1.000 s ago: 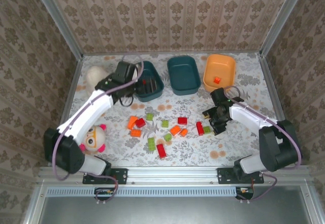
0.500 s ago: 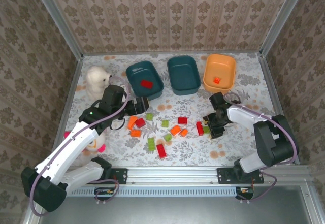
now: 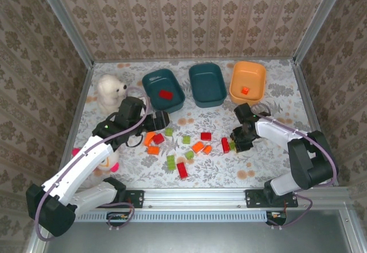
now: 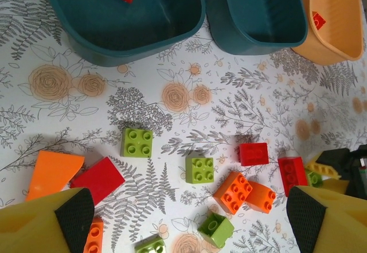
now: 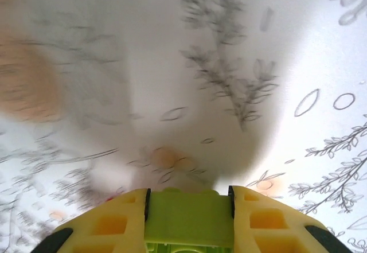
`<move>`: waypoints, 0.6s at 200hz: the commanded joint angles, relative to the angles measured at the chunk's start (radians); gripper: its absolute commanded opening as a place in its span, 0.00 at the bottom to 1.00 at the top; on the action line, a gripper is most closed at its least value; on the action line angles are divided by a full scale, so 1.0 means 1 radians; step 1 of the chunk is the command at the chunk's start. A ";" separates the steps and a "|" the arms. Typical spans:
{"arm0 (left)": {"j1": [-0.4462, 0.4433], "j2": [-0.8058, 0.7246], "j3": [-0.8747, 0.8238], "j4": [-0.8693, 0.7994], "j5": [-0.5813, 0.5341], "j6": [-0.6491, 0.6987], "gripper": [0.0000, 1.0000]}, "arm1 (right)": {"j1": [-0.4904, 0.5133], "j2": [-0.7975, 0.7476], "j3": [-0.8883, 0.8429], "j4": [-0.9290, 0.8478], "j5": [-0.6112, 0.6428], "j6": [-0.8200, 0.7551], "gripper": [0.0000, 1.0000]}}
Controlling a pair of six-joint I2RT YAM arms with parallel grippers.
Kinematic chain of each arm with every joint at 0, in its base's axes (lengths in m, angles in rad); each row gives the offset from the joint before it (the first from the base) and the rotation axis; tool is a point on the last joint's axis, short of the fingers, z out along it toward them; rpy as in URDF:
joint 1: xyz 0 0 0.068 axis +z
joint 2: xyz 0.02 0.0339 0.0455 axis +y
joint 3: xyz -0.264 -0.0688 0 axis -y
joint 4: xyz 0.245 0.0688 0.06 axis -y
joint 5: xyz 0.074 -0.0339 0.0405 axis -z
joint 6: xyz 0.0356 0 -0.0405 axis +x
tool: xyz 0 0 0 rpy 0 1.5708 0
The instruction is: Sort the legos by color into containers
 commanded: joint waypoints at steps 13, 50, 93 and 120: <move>-0.006 -0.045 -0.011 -0.029 -0.041 -0.026 0.90 | 0.013 -0.017 0.292 -0.095 0.185 -0.303 0.23; -0.007 -0.039 0.006 -0.008 -0.063 -0.050 0.90 | 0.063 0.225 0.621 -0.094 0.190 -0.564 0.22; -0.006 -0.043 0.045 0.009 -0.106 -0.065 0.90 | 0.066 0.550 0.958 -0.067 0.113 -0.676 0.21; -0.009 -0.049 0.056 0.004 -0.127 -0.084 0.90 | 0.064 0.751 1.199 -0.111 0.076 -0.720 0.21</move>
